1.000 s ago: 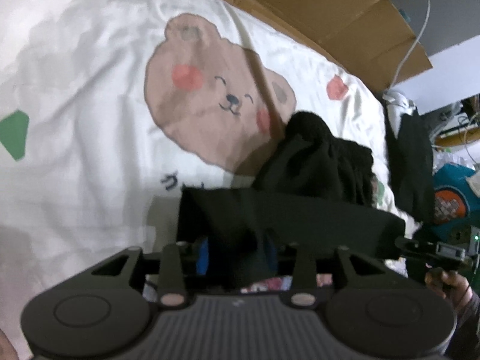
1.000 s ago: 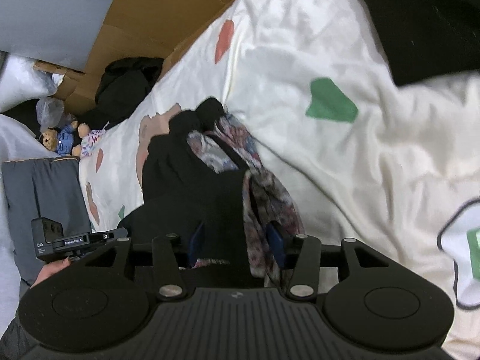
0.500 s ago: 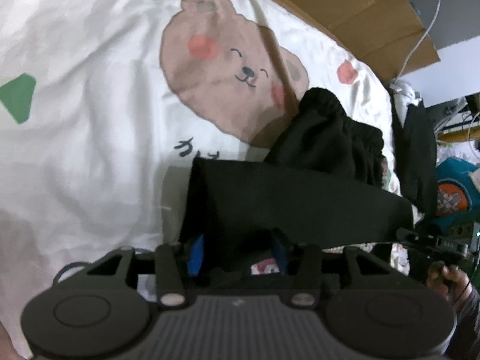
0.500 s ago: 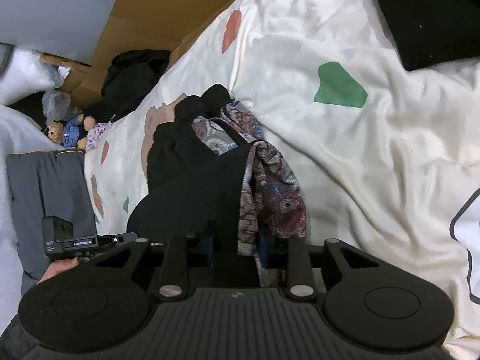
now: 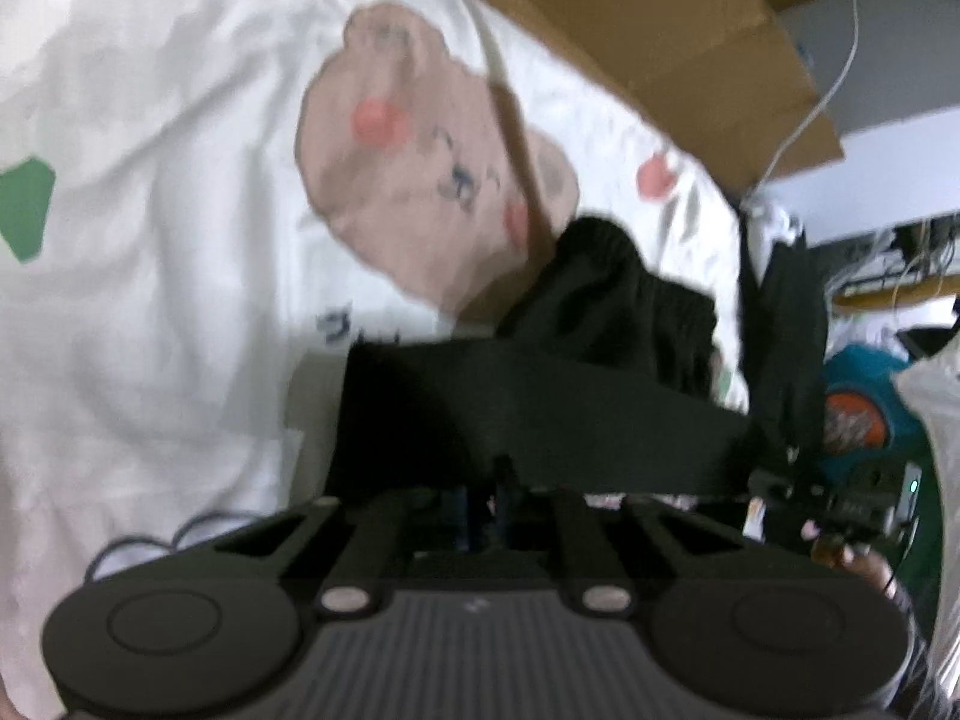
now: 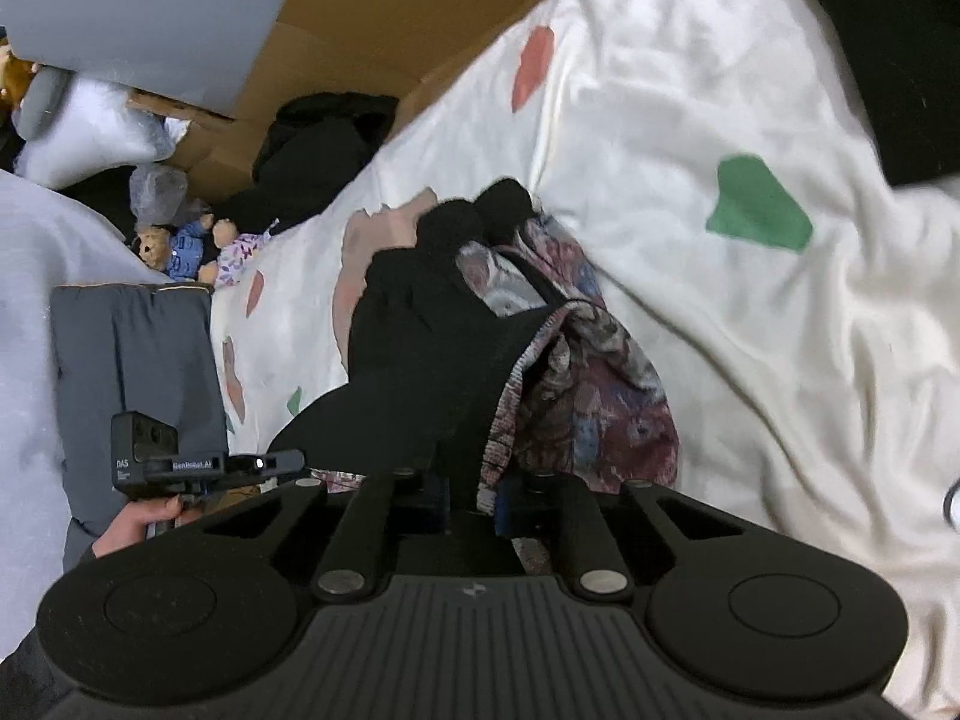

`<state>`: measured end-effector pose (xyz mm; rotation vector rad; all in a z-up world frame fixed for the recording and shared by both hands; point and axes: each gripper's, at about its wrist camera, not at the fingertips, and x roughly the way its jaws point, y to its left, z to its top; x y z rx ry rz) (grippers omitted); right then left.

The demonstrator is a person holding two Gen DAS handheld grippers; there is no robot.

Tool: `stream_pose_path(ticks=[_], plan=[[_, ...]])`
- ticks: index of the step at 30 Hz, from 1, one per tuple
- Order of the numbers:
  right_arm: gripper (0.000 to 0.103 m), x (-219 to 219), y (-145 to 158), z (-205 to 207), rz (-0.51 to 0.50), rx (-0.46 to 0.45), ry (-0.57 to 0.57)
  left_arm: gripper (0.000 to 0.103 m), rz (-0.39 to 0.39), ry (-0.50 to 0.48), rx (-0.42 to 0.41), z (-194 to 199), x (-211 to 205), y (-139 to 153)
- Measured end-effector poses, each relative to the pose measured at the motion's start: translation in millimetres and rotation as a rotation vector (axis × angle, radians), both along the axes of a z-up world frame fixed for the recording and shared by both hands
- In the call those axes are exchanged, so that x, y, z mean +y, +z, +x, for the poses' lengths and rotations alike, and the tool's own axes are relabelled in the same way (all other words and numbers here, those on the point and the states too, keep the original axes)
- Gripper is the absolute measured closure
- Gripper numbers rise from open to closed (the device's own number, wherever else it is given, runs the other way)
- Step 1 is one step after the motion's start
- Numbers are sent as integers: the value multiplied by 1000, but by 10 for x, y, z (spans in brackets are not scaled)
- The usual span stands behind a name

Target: Fold clothes

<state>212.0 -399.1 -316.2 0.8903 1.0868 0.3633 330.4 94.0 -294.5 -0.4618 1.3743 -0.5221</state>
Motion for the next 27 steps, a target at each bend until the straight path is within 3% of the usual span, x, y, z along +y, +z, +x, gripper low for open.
stream_pose_path(ticks=[8,14,20,22,23,24,27], plan=[[90,-186,79,165,18,-5,-28,96,-63,87,-28,317,-75,66],[90,-269,66,292,63,-26,-49,96,-68,129,-40,509,-137,70],[81,-423,-41,421,69,-22,-140,93,-70,215,-32,604,-141,-25],[59,-452,-51,442,60,-29,-153,88,-53,216,-41,635,-135,-13],[52,-479,-46,446,45,-37,-168,81,-33,219,-60,652,-119,19],[51,-502,-41,449,34,-43,-179,72,-21,227,-79,666,-95,58],[51,-570,-28,434,26,-60,-198,61,3,221,-129,680,-50,160]])
